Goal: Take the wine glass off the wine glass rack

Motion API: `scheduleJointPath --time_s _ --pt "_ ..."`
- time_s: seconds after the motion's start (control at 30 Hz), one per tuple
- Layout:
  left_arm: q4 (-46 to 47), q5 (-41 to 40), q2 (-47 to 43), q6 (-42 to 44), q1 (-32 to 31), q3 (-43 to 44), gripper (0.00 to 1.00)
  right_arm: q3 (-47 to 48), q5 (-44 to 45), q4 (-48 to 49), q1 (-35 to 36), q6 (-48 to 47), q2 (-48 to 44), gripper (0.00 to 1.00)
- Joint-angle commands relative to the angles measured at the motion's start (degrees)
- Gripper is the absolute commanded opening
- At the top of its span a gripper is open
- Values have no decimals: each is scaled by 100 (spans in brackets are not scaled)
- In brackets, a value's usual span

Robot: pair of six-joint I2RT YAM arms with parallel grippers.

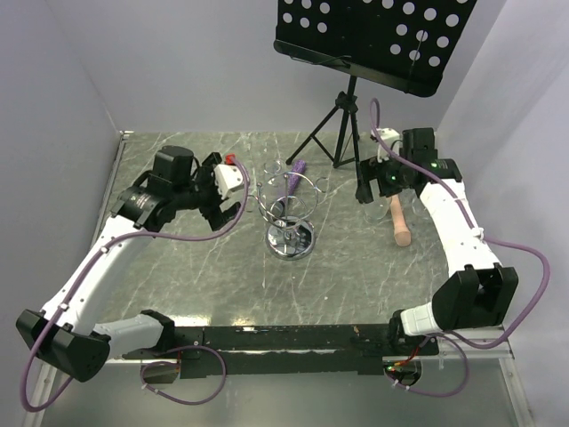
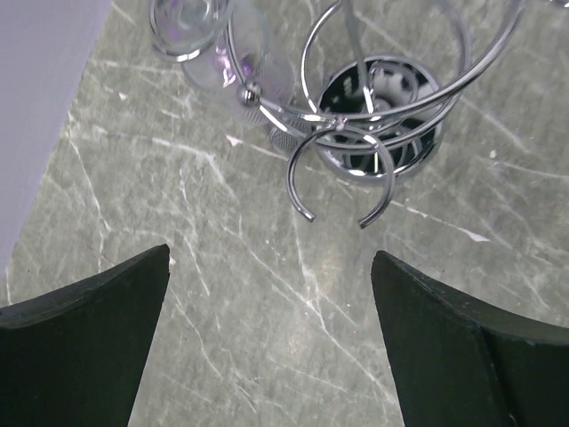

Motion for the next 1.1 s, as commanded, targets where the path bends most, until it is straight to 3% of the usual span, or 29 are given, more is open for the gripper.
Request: scheduleJointPath --time_s 0.0,0.3,0.53,1.07 --pt "-257 492 64 89 -71 544 100 -13 -595 136 463 -152 -82 100" --pt "-996 554 469 397 -282 1107 100 874 635 602 1263 190 963 100" --pt "-540 98 539 161 -449 950 100 1350 786 584 1571 182 1561 100" --pt "-135 -193 996 63 -652 1029 100 815 979 628 1686 199 1246 100"
